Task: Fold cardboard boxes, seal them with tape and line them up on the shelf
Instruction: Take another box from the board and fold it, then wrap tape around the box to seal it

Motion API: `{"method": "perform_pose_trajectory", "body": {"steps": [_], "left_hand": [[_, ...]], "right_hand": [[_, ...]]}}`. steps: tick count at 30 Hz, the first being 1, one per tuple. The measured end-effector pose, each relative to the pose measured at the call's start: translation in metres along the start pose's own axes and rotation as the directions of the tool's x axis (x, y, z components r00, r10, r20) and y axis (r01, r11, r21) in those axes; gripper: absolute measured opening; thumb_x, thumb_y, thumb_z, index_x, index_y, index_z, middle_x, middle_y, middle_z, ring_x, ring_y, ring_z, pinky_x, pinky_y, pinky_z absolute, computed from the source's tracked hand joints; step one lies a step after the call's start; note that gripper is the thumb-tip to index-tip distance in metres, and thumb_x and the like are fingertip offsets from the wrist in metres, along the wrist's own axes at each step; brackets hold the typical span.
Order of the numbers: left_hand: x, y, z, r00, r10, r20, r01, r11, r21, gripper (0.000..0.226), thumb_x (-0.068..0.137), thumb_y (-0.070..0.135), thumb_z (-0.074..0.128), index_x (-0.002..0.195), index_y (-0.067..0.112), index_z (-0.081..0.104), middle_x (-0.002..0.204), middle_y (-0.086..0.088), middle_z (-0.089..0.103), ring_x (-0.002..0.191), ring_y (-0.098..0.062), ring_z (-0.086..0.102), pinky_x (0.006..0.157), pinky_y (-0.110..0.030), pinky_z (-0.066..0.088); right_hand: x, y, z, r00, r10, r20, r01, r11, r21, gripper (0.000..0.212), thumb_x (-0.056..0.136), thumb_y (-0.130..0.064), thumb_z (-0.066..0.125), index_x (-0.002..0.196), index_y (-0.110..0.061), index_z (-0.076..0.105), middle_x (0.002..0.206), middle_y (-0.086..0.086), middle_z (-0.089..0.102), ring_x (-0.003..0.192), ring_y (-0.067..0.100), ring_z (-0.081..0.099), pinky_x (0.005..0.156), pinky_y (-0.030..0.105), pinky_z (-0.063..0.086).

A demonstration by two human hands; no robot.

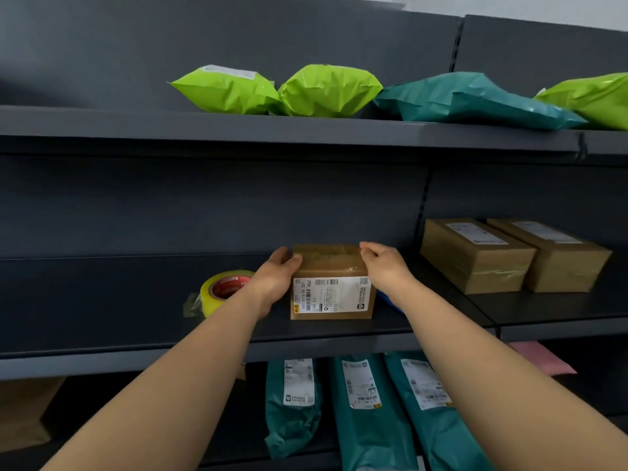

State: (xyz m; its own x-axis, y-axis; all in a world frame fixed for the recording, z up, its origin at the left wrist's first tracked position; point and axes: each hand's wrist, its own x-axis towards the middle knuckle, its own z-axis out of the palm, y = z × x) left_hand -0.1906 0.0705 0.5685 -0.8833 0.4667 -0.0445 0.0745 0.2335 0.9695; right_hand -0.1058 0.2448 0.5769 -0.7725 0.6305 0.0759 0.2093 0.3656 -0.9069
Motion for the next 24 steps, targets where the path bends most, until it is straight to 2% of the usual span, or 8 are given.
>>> {"method": "perform_pose_trajectory", "body": {"steps": [6,9,11,14,16,19,22,24], "left_hand": [[-0.004,0.006,-0.019,1.0,0.022,-0.017,-0.021,0.997,0.07,0.053,0.1,0.037,0.049,0.148,0.016,0.037,0.146,-0.006,0.047,0.132,-0.024,0.045,0.112,-0.038,0.033],[-0.01,0.004,-0.037,0.998,-0.001,-0.056,0.003,1.0,0.028,0.045,0.1,0.03,0.052,0.142,0.016,0.044,0.137,-0.004,0.055,0.122,-0.019,0.052,0.1,-0.036,0.042],[-0.014,0.002,-0.053,0.995,-0.016,-0.102,0.015,1.0,-0.009,0.029,0.1,0.024,0.05,0.128,0.016,0.054,0.126,-0.005,0.06,0.113,-0.019,0.056,0.092,-0.036,0.046],[-0.017,-0.006,-0.081,0.978,-0.019,-0.207,0.019,1.0,-0.001,0.023,0.098,0.017,0.052,0.117,0.01,0.061,0.116,-0.008,0.062,0.107,-0.025,0.058,0.097,-0.041,0.048],[-0.022,-0.014,-0.098,0.963,-0.02,-0.267,0.034,0.998,0.047,0.017,0.095,0.01,0.052,0.105,0.006,0.064,0.101,-0.011,0.064,0.093,-0.025,0.058,0.085,-0.034,0.047],[-0.033,-0.029,-0.12,0.945,-0.067,-0.32,0.101,0.991,0.089,0.016,0.093,0.006,0.049,0.089,0.005,0.065,0.082,-0.013,0.06,0.077,-0.024,0.053,0.073,-0.032,0.041],[-0.037,-0.047,-0.136,0.933,-0.127,-0.338,0.153,0.987,0.052,0.02,0.095,0.013,0.052,0.109,0.006,0.066,0.096,-0.012,0.064,0.089,-0.026,0.058,0.078,-0.031,0.043],[-0.038,-0.056,-0.142,0.925,-0.153,-0.347,0.18,0.983,0.046,0.019,0.096,0.014,0.051,0.109,0.009,0.065,0.101,-0.011,0.064,0.093,-0.026,0.058,0.081,-0.031,0.044]], "right_hand": [[-0.011,-0.02,-0.003,0.993,-0.097,-0.063,0.093,0.994,-0.06,0.036,0.103,-0.027,0.042,0.134,-0.016,0.056,0.138,0.0,0.054,0.124,0.016,0.051,0.089,0.02,0.036],[-0.019,-0.028,0.007,0.983,-0.168,-0.067,0.16,0.981,-0.107,0.034,0.101,-0.025,0.046,0.131,-0.017,0.058,0.136,0.001,0.055,0.12,0.016,0.054,0.091,0.022,0.042],[-0.026,-0.034,0.02,0.963,-0.256,-0.087,0.239,0.955,-0.174,0.031,0.099,-0.021,0.049,0.128,-0.019,0.061,0.134,0.0,0.056,0.118,0.016,0.055,0.094,0.025,0.045],[-0.039,-0.049,0.049,0.912,-0.404,-0.074,0.383,0.901,-0.203,0.026,0.096,-0.014,0.052,0.117,-0.022,0.067,0.122,-0.003,0.061,0.111,0.013,0.057,0.094,0.026,0.048],[-0.047,-0.057,0.074,0.903,-0.429,0.027,0.427,0.889,-0.165,0.023,0.095,-0.012,0.054,0.11,-0.021,0.07,0.116,-0.003,0.064,0.106,0.012,0.059,0.089,0.024,0.048],[-0.056,-0.063,0.11,0.878,-0.367,0.306,0.437,0.877,-0.2,0.022,0.095,-0.017,0.058,0.113,-0.017,0.07,0.119,-0.001,0.065,0.11,0.016,0.06,0.086,0.021,0.044],[-0.058,-0.06,0.136,0.851,-0.274,0.447,0.442,0.834,-0.331,0.033,0.096,-0.02,0.057,0.128,-0.016,0.062,0.132,0.002,0.056,0.119,0.022,0.054,0.096,0.027,0.042],[-0.054,-0.056,0.149,0.843,-0.219,0.492,0.431,0.822,-0.372,0.04,0.096,-0.021,0.057,0.135,-0.02,0.055,0.138,0.003,0.053,0.123,0.022,0.052,0.1,0.029,0.043]]}}
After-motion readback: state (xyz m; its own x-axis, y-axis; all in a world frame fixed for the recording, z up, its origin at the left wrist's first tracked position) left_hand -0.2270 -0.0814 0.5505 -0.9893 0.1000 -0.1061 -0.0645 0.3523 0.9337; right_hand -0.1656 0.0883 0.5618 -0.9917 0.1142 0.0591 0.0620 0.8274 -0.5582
